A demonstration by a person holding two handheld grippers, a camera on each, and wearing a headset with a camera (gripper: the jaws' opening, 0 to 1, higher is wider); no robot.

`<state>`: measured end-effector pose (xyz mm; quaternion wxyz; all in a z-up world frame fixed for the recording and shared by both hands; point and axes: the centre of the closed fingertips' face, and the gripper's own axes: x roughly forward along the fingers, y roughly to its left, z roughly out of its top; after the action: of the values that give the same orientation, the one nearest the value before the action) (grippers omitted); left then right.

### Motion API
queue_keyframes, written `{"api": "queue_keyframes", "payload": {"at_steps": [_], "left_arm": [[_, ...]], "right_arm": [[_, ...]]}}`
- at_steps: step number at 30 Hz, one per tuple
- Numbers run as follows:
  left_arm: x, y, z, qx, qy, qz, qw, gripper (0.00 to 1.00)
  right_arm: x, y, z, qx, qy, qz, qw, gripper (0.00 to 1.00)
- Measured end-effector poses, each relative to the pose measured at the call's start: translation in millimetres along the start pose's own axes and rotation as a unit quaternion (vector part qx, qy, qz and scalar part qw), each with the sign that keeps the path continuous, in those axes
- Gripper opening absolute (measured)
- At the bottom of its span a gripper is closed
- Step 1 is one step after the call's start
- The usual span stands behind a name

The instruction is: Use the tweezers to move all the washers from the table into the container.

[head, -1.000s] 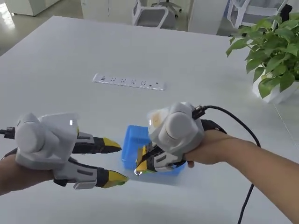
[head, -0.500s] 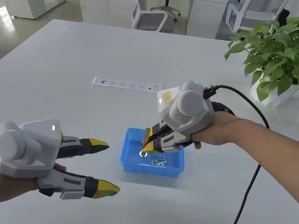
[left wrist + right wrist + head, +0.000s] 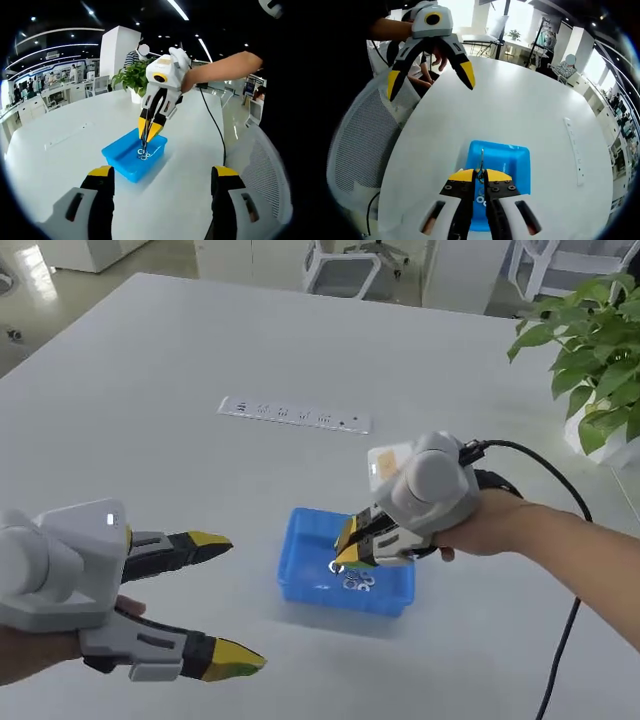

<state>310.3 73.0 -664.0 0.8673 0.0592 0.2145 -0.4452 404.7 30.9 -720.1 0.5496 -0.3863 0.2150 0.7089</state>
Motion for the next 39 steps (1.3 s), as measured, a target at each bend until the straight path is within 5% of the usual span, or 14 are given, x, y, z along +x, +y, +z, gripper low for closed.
{"api": "queue_keyframes", "payload": {"at_steps": [14, 39], "left_arm": [[-1.1, -0.7, -6.5, 0.002, 0.005, 0.006, 1.0, 0.82], [2.5, -2.1, -10.8, 0.003, 0.01, 0.001, 0.9999, 0.81]], "right_arm": [[25.5, -0.5, -20.6, 0.022, 0.001, 0.001, 0.9998, 0.07], [35.3, 0.7, -26.6, 0.02, 0.011, 0.008, 0.9997, 0.08]]}}
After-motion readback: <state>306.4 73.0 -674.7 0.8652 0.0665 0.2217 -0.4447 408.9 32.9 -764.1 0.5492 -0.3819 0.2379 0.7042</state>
